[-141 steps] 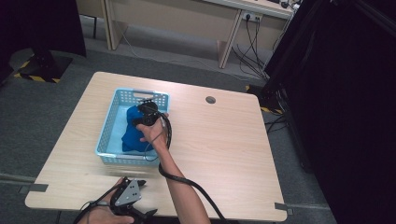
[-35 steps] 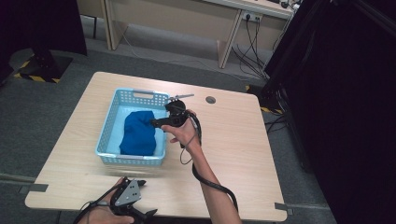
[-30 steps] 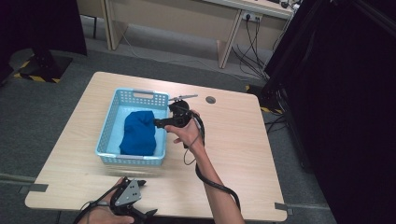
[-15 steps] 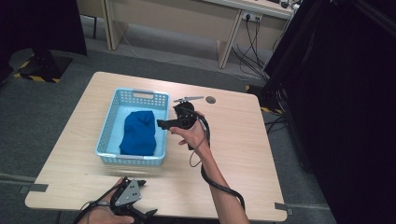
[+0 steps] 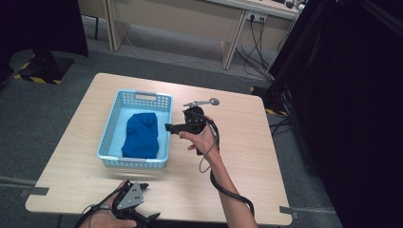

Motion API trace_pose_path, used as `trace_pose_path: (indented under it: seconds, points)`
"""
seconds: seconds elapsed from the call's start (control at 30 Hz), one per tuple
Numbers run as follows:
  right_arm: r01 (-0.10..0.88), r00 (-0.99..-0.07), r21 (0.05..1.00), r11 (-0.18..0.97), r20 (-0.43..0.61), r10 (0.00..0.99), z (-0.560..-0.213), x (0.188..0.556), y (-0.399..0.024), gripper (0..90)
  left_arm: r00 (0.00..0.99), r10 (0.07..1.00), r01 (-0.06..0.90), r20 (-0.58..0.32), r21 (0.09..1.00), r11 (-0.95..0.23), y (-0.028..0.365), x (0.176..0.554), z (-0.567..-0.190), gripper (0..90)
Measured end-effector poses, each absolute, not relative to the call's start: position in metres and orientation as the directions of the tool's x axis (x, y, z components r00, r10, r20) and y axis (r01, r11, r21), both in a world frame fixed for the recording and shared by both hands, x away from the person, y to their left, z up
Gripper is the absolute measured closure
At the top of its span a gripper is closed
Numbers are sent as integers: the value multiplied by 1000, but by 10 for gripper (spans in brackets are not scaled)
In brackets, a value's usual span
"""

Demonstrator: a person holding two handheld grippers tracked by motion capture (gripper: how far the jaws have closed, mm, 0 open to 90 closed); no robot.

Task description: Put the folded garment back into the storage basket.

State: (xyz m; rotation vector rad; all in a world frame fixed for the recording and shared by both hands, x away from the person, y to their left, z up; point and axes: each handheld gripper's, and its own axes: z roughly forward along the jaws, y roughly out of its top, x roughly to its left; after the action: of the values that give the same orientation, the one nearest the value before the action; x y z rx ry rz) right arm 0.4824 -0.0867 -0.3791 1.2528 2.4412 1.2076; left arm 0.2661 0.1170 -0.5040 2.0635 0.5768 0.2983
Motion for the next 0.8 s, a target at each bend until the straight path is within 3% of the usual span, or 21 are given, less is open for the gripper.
trace_pose_path:
  seconds: [0.8]
  points:
    - [624,-647,715,315,247,721,-384,473,-107,95,859,511,282,-17,849,-447,117,266,-504,1]
